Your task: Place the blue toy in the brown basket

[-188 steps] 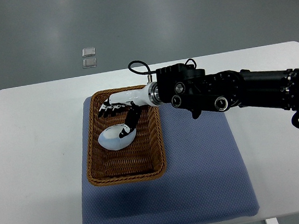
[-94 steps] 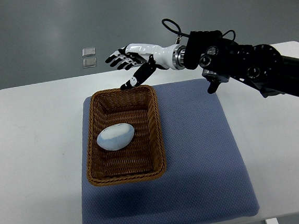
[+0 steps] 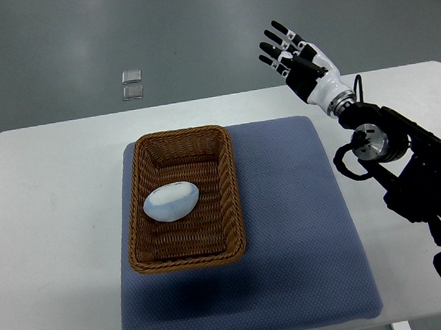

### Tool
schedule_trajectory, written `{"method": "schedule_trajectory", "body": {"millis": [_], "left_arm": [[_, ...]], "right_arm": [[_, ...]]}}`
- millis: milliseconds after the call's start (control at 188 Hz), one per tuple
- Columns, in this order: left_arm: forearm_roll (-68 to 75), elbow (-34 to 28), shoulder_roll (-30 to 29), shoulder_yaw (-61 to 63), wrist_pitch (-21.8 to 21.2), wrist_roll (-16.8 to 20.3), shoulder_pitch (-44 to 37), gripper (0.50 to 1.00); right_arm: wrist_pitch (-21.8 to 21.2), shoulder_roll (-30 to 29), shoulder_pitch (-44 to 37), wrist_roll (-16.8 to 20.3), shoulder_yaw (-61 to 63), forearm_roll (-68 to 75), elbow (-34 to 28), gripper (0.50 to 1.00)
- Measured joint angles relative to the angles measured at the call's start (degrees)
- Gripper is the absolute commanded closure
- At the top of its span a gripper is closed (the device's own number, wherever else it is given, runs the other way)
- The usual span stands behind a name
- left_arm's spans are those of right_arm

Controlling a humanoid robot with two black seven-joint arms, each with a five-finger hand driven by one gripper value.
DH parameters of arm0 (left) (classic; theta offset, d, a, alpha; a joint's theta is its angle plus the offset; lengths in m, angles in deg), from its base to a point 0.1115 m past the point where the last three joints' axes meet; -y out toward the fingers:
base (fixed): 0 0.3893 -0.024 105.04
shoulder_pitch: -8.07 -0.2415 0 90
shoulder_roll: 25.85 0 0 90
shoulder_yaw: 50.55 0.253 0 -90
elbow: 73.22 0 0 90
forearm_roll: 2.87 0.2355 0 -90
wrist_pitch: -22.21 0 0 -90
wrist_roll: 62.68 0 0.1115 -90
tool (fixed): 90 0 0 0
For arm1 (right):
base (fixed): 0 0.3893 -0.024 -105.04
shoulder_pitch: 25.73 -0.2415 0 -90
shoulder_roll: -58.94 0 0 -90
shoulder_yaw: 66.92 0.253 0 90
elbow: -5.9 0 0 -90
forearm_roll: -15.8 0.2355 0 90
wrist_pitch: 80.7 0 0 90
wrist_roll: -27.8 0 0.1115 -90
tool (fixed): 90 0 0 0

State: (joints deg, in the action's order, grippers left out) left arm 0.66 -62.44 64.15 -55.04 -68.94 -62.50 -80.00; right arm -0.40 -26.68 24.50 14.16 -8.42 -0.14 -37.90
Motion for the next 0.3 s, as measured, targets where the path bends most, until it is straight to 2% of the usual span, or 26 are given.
{"method": "schedule_trajectory", "body": {"millis": [304], "left_arm": [[0.09,0.06,0.00,0.08,0.04,0.00,0.00,0.500]], "right_arm": [[-0.06,-2.66,1.87,-1.38,2.16,1.05,3.54,0.599]]}}
